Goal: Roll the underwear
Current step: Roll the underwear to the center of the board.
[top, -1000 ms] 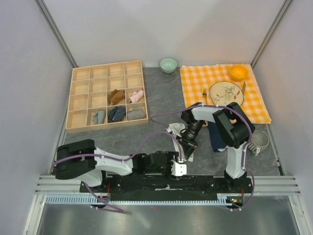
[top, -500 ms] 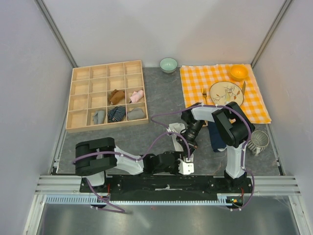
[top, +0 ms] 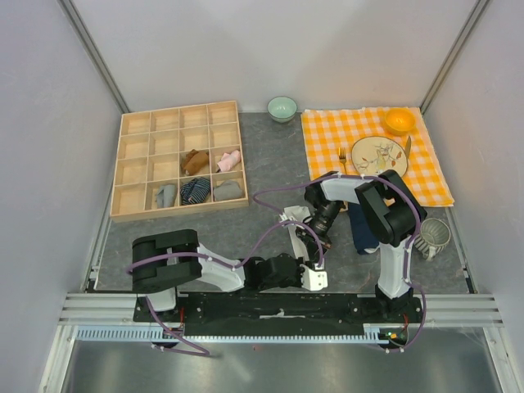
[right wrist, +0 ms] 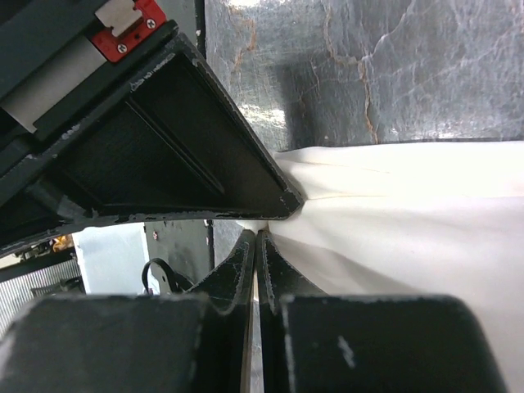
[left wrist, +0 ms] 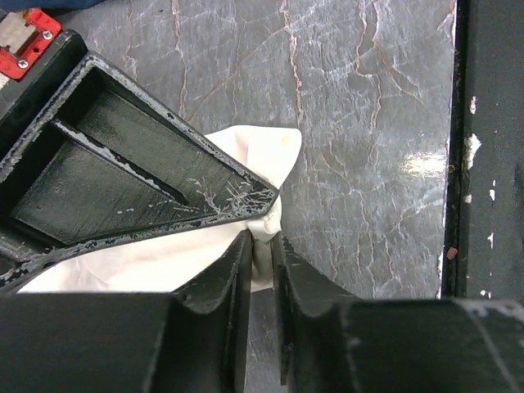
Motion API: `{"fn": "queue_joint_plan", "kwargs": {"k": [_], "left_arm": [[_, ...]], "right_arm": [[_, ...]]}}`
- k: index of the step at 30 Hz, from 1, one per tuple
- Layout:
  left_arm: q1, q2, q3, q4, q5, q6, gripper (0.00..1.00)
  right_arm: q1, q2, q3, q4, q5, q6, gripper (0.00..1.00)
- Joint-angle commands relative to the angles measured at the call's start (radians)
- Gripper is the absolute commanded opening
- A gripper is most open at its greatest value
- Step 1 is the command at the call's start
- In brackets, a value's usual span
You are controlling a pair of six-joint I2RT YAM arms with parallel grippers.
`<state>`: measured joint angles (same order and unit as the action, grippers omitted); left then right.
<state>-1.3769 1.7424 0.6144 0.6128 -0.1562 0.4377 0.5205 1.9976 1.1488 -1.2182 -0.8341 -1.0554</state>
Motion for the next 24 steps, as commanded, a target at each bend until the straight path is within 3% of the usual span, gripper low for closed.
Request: {"fn": "queue_joint_plan", "kwargs": {"k": [1,4,10,17,24], "left_arm": [[-0.005,0.002,0.036,-0.031,-0.010,-0.014,0.15],[-0.004,-0.004,0.053,-0.076,0.001,-0.037,0.02],[0.002,-0.029,0.073,-0.137,0.072,-0.105,0.02],[0.064,-0.098,0.039,-0.150,0.234,-0.215,0.02],[0.170,-0.126,0.045,-0.179,0.452,-0.371,0.02]], "right_arm": [[-0.002,0.010,0.028,-0.029,-0.049,-0.048,0.06],[-0.004,0.007,0.028,-0.030,-0.051,-0.049,0.05],[-0.005,-0.006,0.032,-0.027,-0.049,-0.048,0.12],[-0.046,-0.121,0.008,0.066,-0.005,0.026,0.33],[-0.121,-0.235,-0.003,0.140,0.046,0.087,0.36]]}}
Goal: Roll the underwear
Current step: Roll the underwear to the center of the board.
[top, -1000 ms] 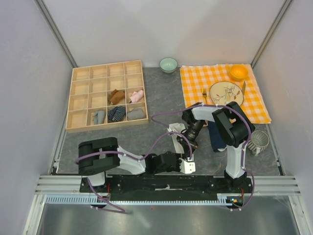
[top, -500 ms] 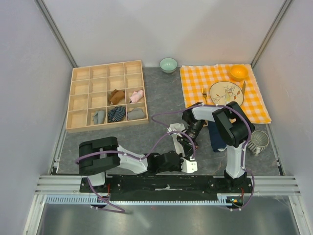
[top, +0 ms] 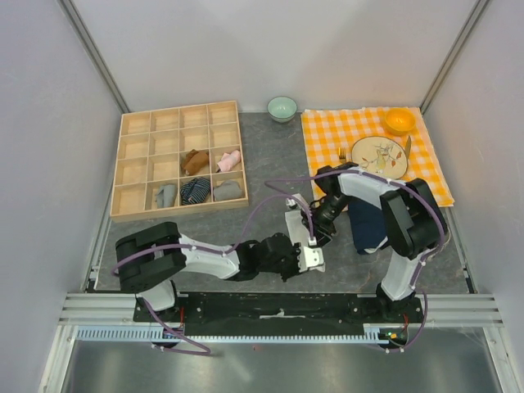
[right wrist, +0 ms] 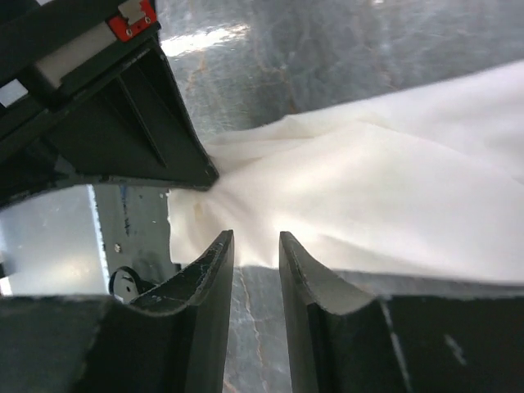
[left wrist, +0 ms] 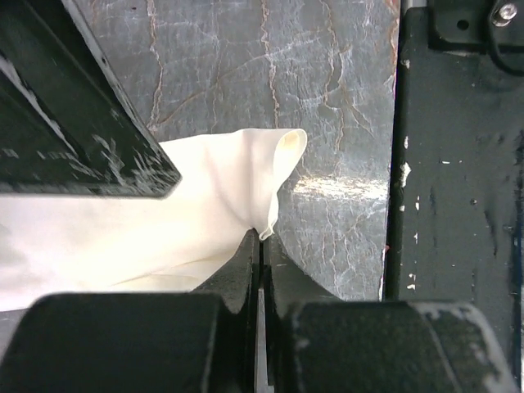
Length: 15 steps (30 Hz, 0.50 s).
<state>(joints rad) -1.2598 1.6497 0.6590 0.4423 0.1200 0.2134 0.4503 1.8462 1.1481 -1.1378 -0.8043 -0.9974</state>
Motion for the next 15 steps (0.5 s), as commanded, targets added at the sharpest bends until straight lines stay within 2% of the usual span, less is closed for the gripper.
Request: {"fn": "queue_joint_plan", "kwargs": {"k": [1,6,10,13,14,15], "left_arm": [[0.065,-0.031,0.004,-0.017,0.196,-0.164,0.02],[0.169,0.002,0.021,-0.031,0.335,-0.296,0.02],[0.244,0.067,0.077,-0.074,0.478,-0.384,0.02],[0.287,0.127,0.129,-0.131,0.547,-0.436,0.02],[0.304,0.156,0.142,-0.143,0.561,-0.459,0.02],[0.312,0.169,0.152,-0.160,0.587,-0.471,0.02]], "right_arm": [[-0.068,-0.099,-0.005,0.065,0.022,0.042,0.36],[-0.209,-0.240,-0.011,0.085,0.025,0.031,0.38],[-0.239,-0.375,-0.053,0.101,0.030,-0.024,0.41],[-0.234,-0.519,-0.132,0.101,-0.040,-0.154,0.60],[-0.226,-0.541,-0.163,0.089,-0.058,-0.215,0.72],[-0.193,-0.564,-0.221,0.076,-0.067,-0.344,0.76]]}}
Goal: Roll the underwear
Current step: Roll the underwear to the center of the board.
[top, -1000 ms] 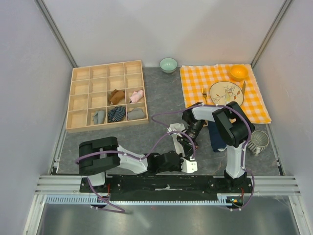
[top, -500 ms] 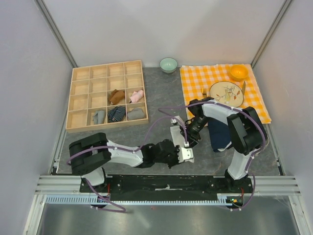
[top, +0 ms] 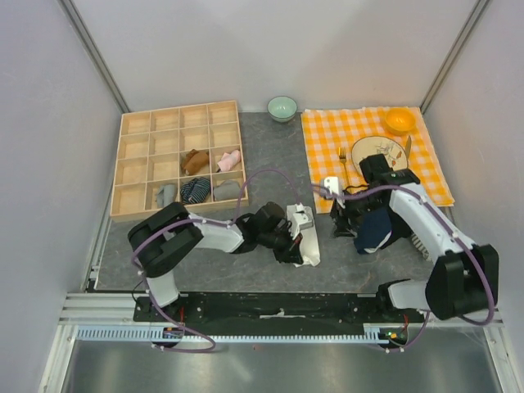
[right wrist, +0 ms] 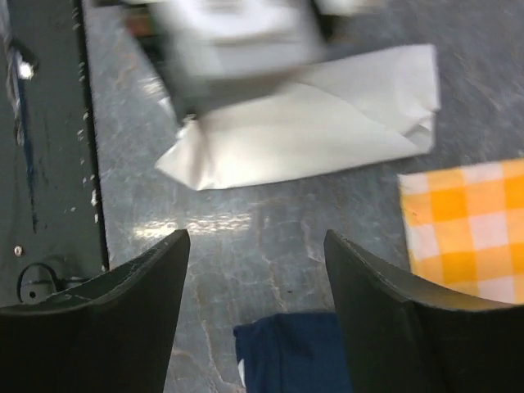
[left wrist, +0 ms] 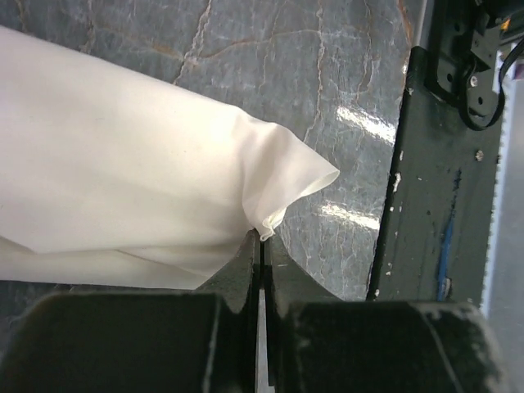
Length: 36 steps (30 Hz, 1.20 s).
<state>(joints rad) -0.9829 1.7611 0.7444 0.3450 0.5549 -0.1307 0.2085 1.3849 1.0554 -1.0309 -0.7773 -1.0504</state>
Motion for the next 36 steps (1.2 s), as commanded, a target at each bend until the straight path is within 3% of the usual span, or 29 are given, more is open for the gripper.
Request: {"fn": "queue_joint_plan", "kwargs": {"k": [1,6,9,10,13,16,29,32,36], "left_arm": [[0.044,0.072,0.087,-0.072,0.166,-0.138,0.02],[0.105,0.144,0.131,-0.075,0.258,-0.262,0.02],[0.128,0.173,0.167,-0.084,0.295,-0.325,0.02],[0.135,0.191,0.183,-0.090,0.300,-0.340,0.02],[0.150,0.216,0.205,-0.100,0.307,-0.382,0.02],[0.159,0.236,0.233,-0.121,0.312,-0.399,0.02],[0.171,0.259,0.253,-0.135,0.313,-0.409,0.02],[0.170,0.256,0.253,-0.132,0.309,-0.415,0.04],[0.171,0.250,0.253,-0.124,0.300,-0.429,0.16]], "right_arm": [[0.075,-0.124,-0.156,-0.028,-0.096,-0.325,0.78],[0.306,-0.242,-0.280,0.161,0.036,-0.234,0.77],[0.397,-0.282,-0.314,0.259,0.097,-0.191,0.63],[0.414,-0.279,-0.317,0.273,0.110,-0.166,0.50],[0.479,-0.262,-0.337,0.333,0.168,-0.129,0.41],[0.551,-0.242,-0.371,0.399,0.255,-0.106,0.38],[0.594,-0.126,-0.406,0.519,0.443,-0.039,0.36],[0.594,-0.107,-0.411,0.535,0.472,-0.031,0.39],[0.592,-0.081,-0.425,0.552,0.509,-0.023,0.47]]}}
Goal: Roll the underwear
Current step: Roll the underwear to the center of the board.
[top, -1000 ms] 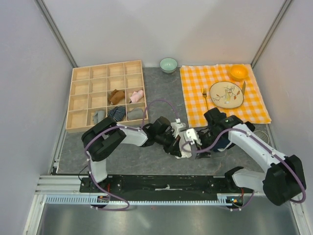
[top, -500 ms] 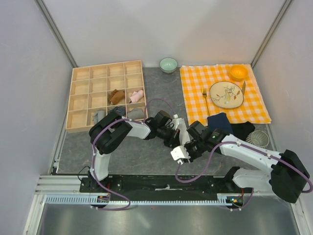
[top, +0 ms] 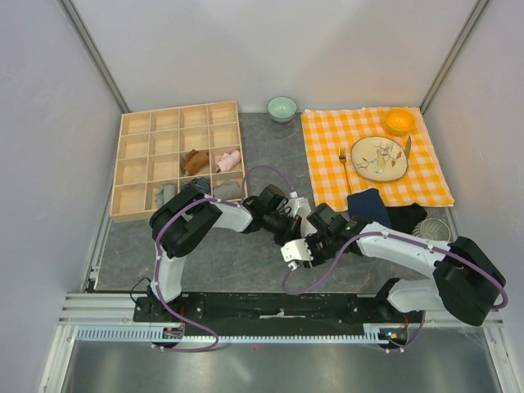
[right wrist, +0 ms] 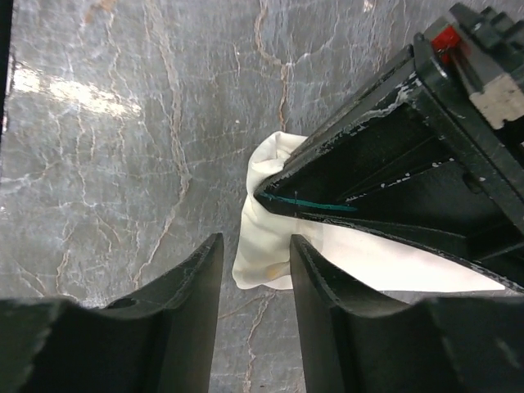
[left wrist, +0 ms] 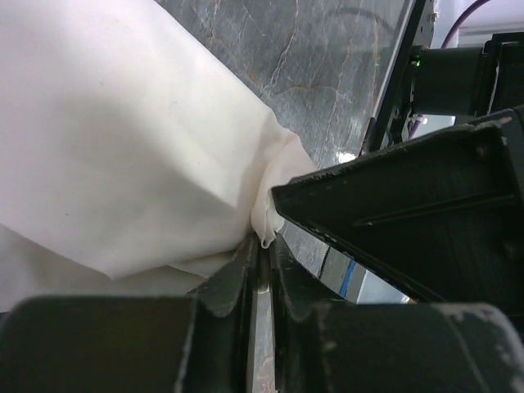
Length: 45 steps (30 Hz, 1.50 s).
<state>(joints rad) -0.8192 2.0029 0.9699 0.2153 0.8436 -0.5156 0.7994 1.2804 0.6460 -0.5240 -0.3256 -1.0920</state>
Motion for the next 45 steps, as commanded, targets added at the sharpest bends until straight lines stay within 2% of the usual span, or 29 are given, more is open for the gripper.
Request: {"fn": "queue_joint_plan", "kwargs": {"k": [1,6,10,11,15,17,18,20,21,22,25,29,32,34,37,41,45], "left_arm": [[0.008,0.002,0.026,0.010,0.005,-0.050,0.20],[0.014,-0.062,-0.013,0.068,-0.034,-0.080,0.33],[0.031,-0.176,-0.088,0.134,-0.118,-0.083,0.41],[0.032,-0.231,-0.108,0.148,-0.173,-0.077,0.42],[0.051,-0.357,-0.251,0.211,-0.293,-0.034,0.43],[0.052,-0.415,-0.313,0.251,-0.354,-0.001,0.43],[0.051,-0.476,-0.383,0.321,-0.369,0.006,0.42],[0.051,-0.536,-0.468,0.422,-0.409,0.015,0.41],[0.051,-0.574,-0.558,0.479,-0.416,0.023,0.40],[0.046,-0.639,-0.604,0.612,-0.431,0.031,0.40],[0.013,-0.772,-0.758,0.778,-0.495,0.089,0.40],[-0.116,-0.878,-0.815,0.770,-0.563,0.290,0.43],[-0.266,-0.897,-0.813,0.744,-0.613,0.501,0.47],[-0.360,-0.885,-0.810,0.736,-0.643,0.648,0.51],[-0.440,-0.816,-0.775,0.691,-0.693,0.785,0.55],[-0.486,-0.684,-0.660,0.610,-0.771,0.903,0.56],[-0.495,-0.535,-0.573,0.596,-0.796,0.994,0.57]], "right_arm": [[0.003,0.030,-0.017,0.044,0.059,0.020,0.48],[0.001,0.069,-0.028,0.047,0.088,0.023,0.54],[-0.005,0.094,-0.028,0.041,0.080,0.034,0.52],[-0.011,0.099,-0.022,0.029,0.071,0.035,0.50],[-0.040,0.132,0.007,-0.020,0.019,0.037,0.29],[-0.063,0.146,0.030,-0.053,-0.015,0.040,0.24],[-0.071,0.160,0.040,-0.066,-0.033,0.041,0.20],[-0.103,0.171,0.066,-0.111,-0.093,0.041,0.18],[-0.114,0.178,0.076,-0.126,-0.111,0.040,0.17],[-0.123,0.181,0.084,-0.143,-0.134,0.035,0.17],[-0.173,0.221,0.132,-0.234,-0.245,0.011,0.16],[-0.229,0.322,0.228,-0.413,-0.363,-0.048,0.15],[-0.241,0.428,0.292,-0.528,-0.429,-0.110,0.15],[-0.249,0.483,0.319,-0.539,-0.441,-0.100,0.15],[-0.269,0.542,0.365,-0.577,-0.464,-0.115,0.15],[-0.281,0.603,0.411,-0.623,-0.481,-0.140,0.15],[-0.284,0.619,0.414,-0.630,-0.480,-0.151,0.15]]}}
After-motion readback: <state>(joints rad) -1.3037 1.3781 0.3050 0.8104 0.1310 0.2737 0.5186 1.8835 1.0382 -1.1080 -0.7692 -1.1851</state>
